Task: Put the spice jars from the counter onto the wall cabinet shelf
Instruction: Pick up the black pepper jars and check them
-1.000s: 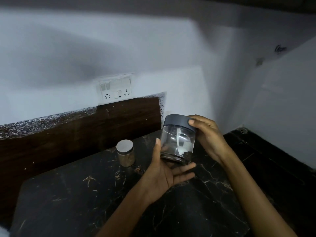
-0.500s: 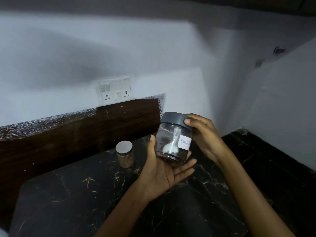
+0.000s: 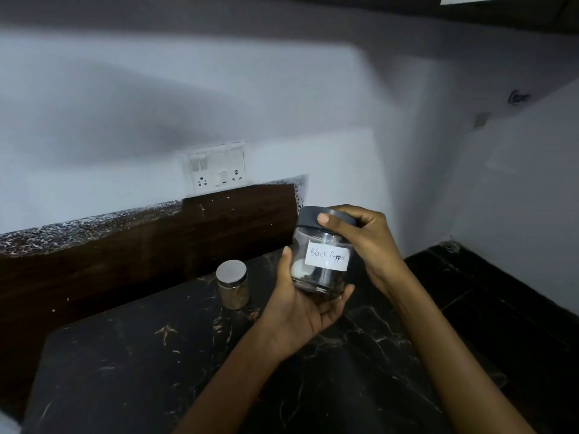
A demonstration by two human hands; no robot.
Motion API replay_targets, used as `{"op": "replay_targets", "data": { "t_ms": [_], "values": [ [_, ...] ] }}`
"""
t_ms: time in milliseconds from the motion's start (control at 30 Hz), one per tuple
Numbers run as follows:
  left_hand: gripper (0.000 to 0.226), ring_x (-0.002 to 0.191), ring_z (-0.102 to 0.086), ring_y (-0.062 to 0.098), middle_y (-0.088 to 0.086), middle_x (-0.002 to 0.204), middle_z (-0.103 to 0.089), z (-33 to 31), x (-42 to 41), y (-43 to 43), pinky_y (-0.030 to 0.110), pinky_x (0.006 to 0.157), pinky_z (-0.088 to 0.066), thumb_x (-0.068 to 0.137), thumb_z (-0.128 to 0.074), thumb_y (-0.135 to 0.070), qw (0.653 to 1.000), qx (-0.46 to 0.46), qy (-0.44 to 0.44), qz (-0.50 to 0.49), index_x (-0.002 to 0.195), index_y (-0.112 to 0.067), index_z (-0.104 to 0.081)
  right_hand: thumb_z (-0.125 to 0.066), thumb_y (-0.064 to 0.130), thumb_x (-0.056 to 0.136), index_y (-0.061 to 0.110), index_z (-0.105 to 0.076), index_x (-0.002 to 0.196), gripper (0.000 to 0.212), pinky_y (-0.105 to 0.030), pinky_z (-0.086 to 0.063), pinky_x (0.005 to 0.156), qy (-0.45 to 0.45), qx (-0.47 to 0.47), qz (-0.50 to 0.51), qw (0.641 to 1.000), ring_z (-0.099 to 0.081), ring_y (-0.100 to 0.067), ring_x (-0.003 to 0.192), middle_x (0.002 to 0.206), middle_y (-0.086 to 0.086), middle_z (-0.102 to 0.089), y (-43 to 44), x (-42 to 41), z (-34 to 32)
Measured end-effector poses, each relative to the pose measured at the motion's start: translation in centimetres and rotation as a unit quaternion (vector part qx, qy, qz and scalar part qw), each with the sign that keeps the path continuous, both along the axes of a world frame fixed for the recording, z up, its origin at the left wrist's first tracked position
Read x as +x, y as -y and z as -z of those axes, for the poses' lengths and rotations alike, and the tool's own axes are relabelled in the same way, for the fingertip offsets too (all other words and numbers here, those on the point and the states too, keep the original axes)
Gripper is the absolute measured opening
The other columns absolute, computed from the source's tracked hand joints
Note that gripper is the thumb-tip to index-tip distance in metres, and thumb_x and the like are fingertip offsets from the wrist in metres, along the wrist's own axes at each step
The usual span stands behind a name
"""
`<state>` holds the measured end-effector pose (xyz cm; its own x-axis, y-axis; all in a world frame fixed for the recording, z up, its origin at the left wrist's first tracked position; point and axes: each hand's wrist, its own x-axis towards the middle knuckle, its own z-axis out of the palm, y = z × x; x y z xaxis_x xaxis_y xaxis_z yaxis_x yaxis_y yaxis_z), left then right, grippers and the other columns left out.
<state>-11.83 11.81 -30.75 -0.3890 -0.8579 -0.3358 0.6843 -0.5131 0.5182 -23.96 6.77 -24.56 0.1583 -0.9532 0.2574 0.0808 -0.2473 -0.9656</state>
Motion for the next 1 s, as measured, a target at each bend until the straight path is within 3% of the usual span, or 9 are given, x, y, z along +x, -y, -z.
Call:
{"op": "replay_targets", "data": {
  "t_ms": [200, 500, 633, 700, 767, 800, 900, 933, 1000],
  "values": [
    [0.074, 0.082, -0.071, 0.026, 0.014, 0.098, -0.073, -2.2, 0.2, 0.4, 0.027, 0.06, -0.057, 0.078, -0.038, -0.075, 1.0, -0.008, -0.015, -0.009, 0.12, -0.018, -0.06, -0.073, 0.011, 0.075, 0.003, -0.07, 0.086, 0.014, -0.015, -0.051, 0.059, 0.012, -0.024, 0.004, 1.0, -0.065, -0.007, 0.068, 0.08, -0.003, -0.07, 0.7, 0.7, -1.8],
    [0.088, 0.104, -0.064, 0.039, 0.024, 0.12, -0.063, -10.5, 2.0, 4.5, 0.045, 0.075, -0.058, 0.07, -0.04, -0.076, 0.991, -0.132, 0.012, 0.017, 0.133, -0.014, -0.046, -0.071, 0.013, 0.077, 0.004, -0.07, 0.082, 0.011, -0.013, -0.049, 0.06, 0.009, -0.162, -0.011, 0.987, -0.061, -0.004, 0.068, 0.077, -0.001, -0.068, 4.2, 1.7, -12.0],
    [0.071, 0.096, -0.066, 0.044, 0.02, 0.125, -0.06, -17.5, 3.3, 6.3, 0.048, 0.07, -0.058, 0.081, -0.044, -0.065, 0.979, -0.183, 0.08, -0.051, 0.134, -0.017, -0.041, -0.07, 0.017, 0.077, 0.008, -0.071, 0.079, 0.008, -0.011, -0.048, 0.057, 0.017, -0.25, 0.023, 0.968, -0.06, -0.003, 0.063, 0.074, -0.002, -0.068, 6.9, 1.4, -18.9],
    [0.054, 0.093, -0.068, 0.039, 0.01, 0.127, -0.057, -21.4, 3.8, 6.6, 0.044, 0.067, -0.058, 0.083, -0.052, -0.053, 0.945, -0.243, 0.166, -0.142, 0.128, -0.023, -0.045, -0.07, 0.017, 0.078, 0.011, -0.07, 0.077, 0.007, -0.01, -0.047, 0.056, 0.03, -0.289, 0.034, 0.956, -0.06, -0.003, 0.06, 0.072, -0.003, -0.067, 8.3, 1.1, -22.8],
    [0.032, 0.1, -0.065, 0.022, -0.003, 0.126, -0.057, -24.5, 4.2, 7.0, 0.034, 0.073, -0.055, 0.088, -0.055, -0.038, 0.843, -0.358, 0.311, -0.255, 0.119, -0.033, -0.052, -0.069, 0.017, 0.078, 0.007, -0.07, 0.082, 0.011, -0.01, -0.047, 0.055, 0.04, -0.326, 0.045, 0.944, -0.061, -0.007, 0.064, 0.076, -0.006, -0.067, 9.5, 0.8, -26.2],
    [0.027, 0.107, -0.06, 0.013, -0.01, 0.129, -0.055, -25.6, 4.6, 7.4, 0.028, 0.081, -0.05, 0.09, -0.055, -0.034, 0.744, -0.424, 0.41, -0.312, 0.116, -0.039, -0.052, -0.069, 0.017, 0.079, 0.007, -0.07, 0.084, 0.012, -0.01, -0.047, 0.056, 0.038, -0.346, 0.055, 0.936, -0.061, -0.008, 0.066, 0.078, -0.006, -0.068, 10.1, 0.6, -27.8],
    [0.047, 0.143, -0.015, 0.006, -0.017, 0.152, -0.025, -28.4, 7.1, 9.7, 0.028, 0.116, -0.012, 0.093, -0.049, -0.039, 0.284, -0.519, 0.697, -0.405, 0.138, -0.042, -0.035, -0.069, 0.017, 0.081, 0.014, -0.07, 0.079, 0.003, -0.007, -0.046, 0.055, 0.038, -0.405, 0.076, 0.91, -0.061, 0.002, 0.06, 0.072, 0.002, -0.068, 11.8, 0.6, -32.0],
    [0.057, 0.145, 0.005, 0.009, -0.013, 0.157, -0.008, -29.4, 8.2, 11.0, 0.035, 0.118, 0.004, 0.092, -0.045, -0.043, 0.162, -0.497, 0.756, -0.395, 0.144, -0.039, -0.023, -0.07, 0.016, 0.08, 0.016, -0.07, 0.076, 0.005, -0.007, -0.044, 0.054, 0.042, -0.42, 0.078, 0.903, -0.059, 0.005, 0.057, 0.068, 0.005, -0.066, 12.6, 0.7, -33.1],
    [0.072, 0.14, 0.028, 0.019, -0.003, 0.156, 0.022, -30.6, 10.4, 13.4, 0.045, 0.114, 0.017, 0.091, -0.039, -0.05, 0.04, -0.434, 0.824, -0.362, 0.148, -0.036, 0.003, -0.071, 0.014, 0.08, 0.019, -0.069, 0.071, 0.01, -0.007, -0.043, 0.052, 0.044, -0.434, 0.078, 0.897, -0.058, 0.006, 0.053, 0.062, 0.01, -0.065, 14.4, 1.1, -34.8]
  ]
}}
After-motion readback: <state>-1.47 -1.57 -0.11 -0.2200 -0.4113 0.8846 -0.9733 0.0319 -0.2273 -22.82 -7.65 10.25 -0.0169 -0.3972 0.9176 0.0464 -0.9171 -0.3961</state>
